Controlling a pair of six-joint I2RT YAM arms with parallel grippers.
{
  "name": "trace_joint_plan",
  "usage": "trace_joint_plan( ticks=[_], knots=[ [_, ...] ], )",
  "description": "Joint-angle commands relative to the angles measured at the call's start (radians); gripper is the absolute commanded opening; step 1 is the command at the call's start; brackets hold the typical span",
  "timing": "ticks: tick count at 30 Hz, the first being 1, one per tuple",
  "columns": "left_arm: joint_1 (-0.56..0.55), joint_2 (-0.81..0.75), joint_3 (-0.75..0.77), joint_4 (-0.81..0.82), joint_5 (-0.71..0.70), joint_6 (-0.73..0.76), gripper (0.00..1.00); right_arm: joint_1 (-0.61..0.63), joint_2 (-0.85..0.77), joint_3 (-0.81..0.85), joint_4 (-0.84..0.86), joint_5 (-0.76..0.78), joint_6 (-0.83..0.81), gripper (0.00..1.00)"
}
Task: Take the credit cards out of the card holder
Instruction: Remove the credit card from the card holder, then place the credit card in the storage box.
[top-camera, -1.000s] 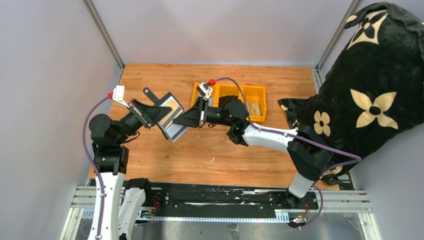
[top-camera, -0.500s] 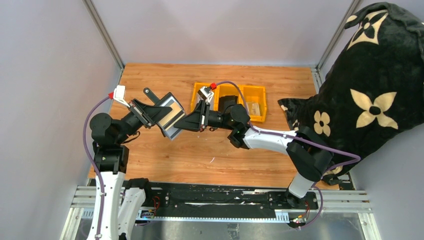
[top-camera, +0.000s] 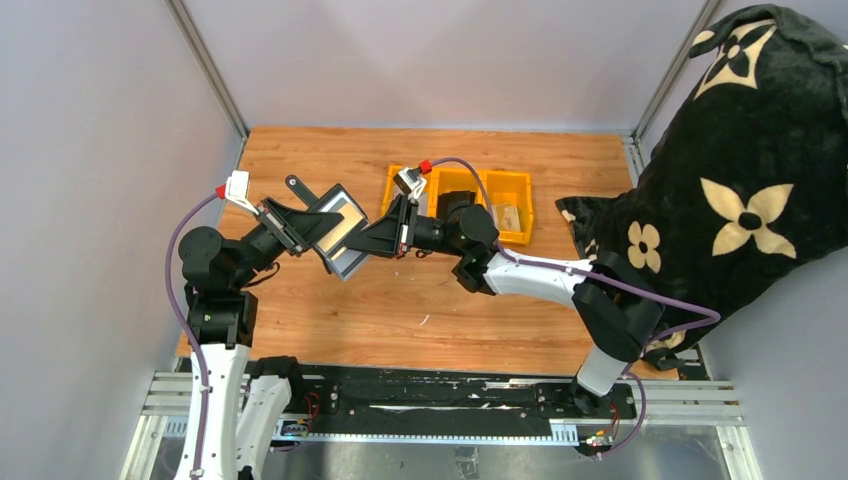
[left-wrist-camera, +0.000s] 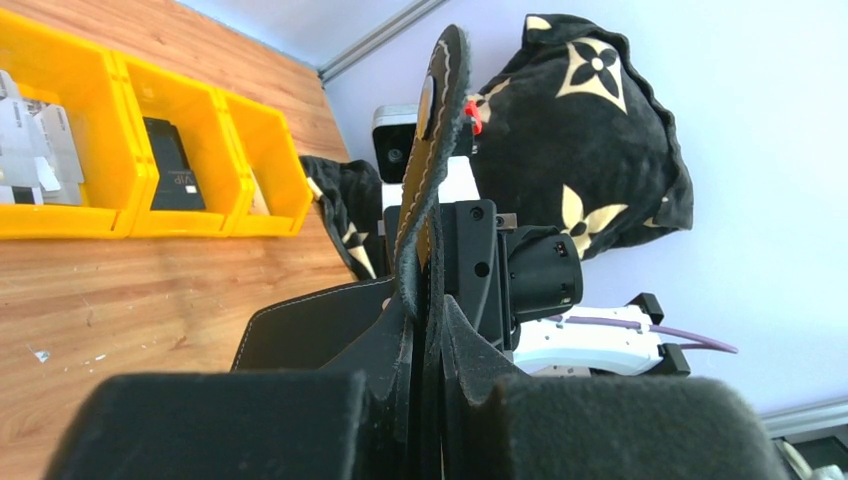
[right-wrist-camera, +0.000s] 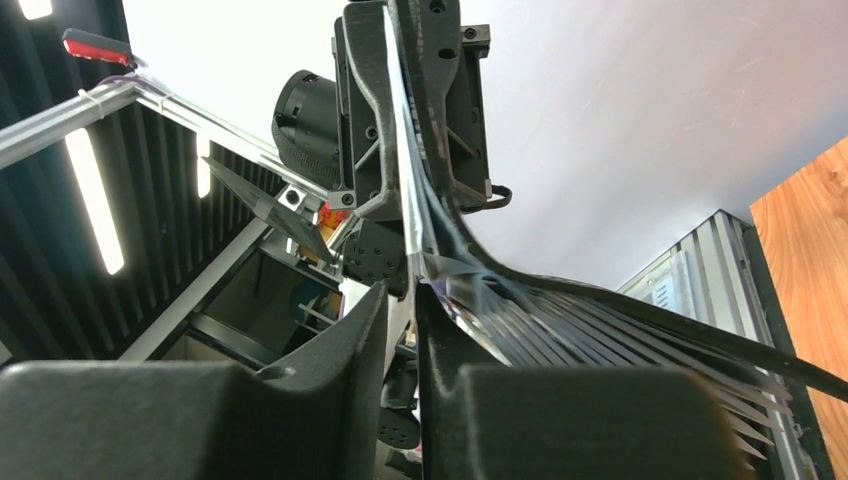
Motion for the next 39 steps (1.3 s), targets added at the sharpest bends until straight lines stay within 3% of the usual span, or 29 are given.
trace_joint_plan(
  ticks=[1, 5, 15, 20, 23, 26, 29, 34, 39],
  knots=[
    [-0.001, -0.012, 0.032, 0.028, 0.011, -0.003, 0.0, 0.009, 0.009, 0.029, 0.046, 0.025, 0.014, 0.14],
    [-0.001, -0.012, 0.043, 0.023, 0.01, 0.002, 0.0, 0.008, 0.004, 0.002, 0.058, 0.035, 0.014, 0.0],
    [0.001, 0.011, 0.068, 0.034, -0.002, 0.017, 0.0, -0.034, -0.068, -0.174, 0.144, 0.005, 0.011, 0.0],
    [0.006, 0.019, 0.087, 0.014, -0.003, 0.067, 0.0, -0.118, -0.151, -0.258, 0.1, -0.092, -0.001, 0.0],
    [0.008, 0.035, 0.119, -0.033, -0.014, 0.143, 0.0, -0.226, -0.268, -0.291, -0.129, -0.168, -0.108, 0.0],
    [0.008, 0.059, 0.146, -0.106, -0.023, 0.238, 0.0, -0.324, -0.421, -0.221, -0.702, -0.166, -0.442, 0.0],
    [0.009, 0.084, 0.168, -0.176, -0.025, 0.321, 0.0, -0.38, -0.498, -0.056, -1.297, 0.026, -0.803, 0.0],
    [0.009, 0.114, 0.195, -0.26, -0.009, 0.421, 0.0, -0.559, -0.454, 0.075, -1.61, 0.116, -1.005, 0.0],
    [0.009, 0.122, 0.21, -0.276, 0.024, 0.452, 0.0, -0.609, -0.33, 0.191, -1.786, 0.377, -1.158, 0.0]
  ],
)
